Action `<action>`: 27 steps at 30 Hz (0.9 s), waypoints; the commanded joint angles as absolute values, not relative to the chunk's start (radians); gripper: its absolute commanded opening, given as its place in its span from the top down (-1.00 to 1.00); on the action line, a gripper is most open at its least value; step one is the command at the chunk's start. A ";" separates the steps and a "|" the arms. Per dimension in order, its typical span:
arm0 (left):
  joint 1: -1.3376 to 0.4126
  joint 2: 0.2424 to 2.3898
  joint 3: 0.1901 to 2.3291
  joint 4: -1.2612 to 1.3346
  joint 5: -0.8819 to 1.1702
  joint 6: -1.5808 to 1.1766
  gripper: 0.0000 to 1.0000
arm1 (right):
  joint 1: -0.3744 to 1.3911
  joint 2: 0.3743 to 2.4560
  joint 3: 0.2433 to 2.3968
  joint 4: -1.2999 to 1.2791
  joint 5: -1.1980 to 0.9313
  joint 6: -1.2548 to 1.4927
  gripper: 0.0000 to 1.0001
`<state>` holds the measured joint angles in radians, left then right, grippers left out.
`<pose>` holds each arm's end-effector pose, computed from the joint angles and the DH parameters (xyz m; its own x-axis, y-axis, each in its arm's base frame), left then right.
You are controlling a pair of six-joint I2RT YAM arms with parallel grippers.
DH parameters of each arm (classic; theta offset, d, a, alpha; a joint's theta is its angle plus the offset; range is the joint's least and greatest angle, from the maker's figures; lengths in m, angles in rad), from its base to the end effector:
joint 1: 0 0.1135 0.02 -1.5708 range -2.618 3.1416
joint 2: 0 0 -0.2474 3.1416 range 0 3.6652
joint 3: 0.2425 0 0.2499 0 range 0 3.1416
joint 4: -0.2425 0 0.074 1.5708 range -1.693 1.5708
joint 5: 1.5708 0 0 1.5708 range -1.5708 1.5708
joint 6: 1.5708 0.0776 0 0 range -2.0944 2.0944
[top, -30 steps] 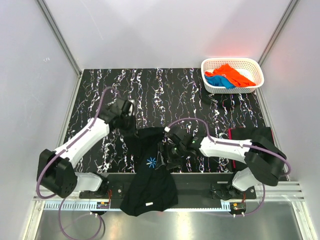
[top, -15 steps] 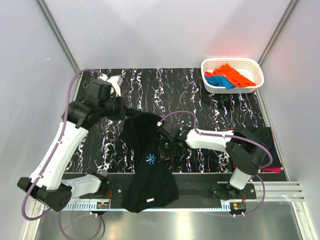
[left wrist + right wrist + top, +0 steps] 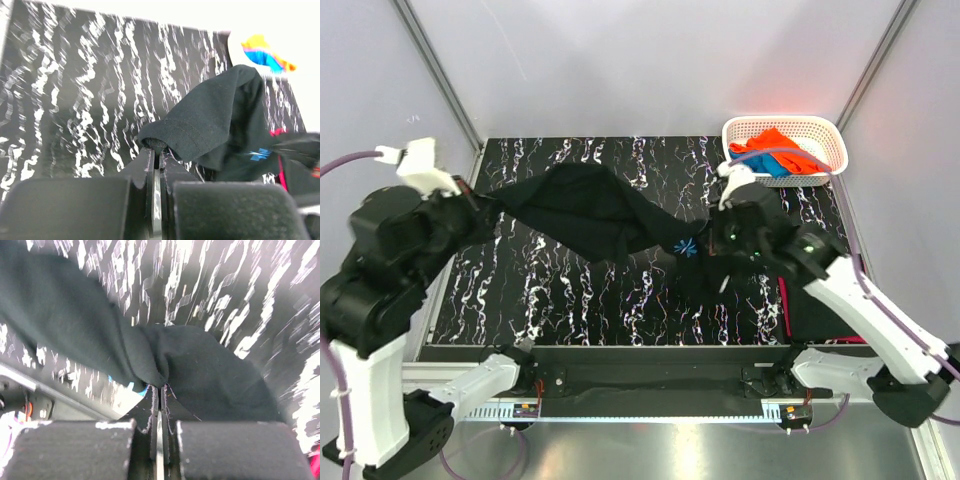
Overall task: Fold and stack the t-shirts
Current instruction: Flatten the tshirt out
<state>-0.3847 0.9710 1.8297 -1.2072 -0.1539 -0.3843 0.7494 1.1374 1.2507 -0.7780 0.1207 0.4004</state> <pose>0.1297 -0.0397 0.4891 -0.3824 -0.2449 -0.8910 0.1013 0.9473 -0.3038 0.2035 0.1766 0.3319 -0.6524 -0.0785 -0.7538 -0.3828 0.8925 0.2384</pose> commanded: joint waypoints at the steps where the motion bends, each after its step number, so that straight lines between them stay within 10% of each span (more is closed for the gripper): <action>1: -0.379 0.944 1.928 -1.200 -0.290 -0.370 1.00 | 0.730 1.088 1.382 -0.870 0.274 0.241 1.00; 11: -0.380 0.782 1.697 -1.242 -0.330 -0.454 1.00 | 0.727 1.047 1.437 -0.922 0.178 0.399 1.00; 19: -0.377 1.049 1.569 -1.215 -0.362 -0.508 1.00 | 0.445 1.550 1.771 -0.927 -0.087 0.334 1.00; 27: -0.283 1.290 1.500 -1.158 -0.364 -0.404 0.94 | 0.368 2.169 2.417 -1.371 -0.184 0.236 0.00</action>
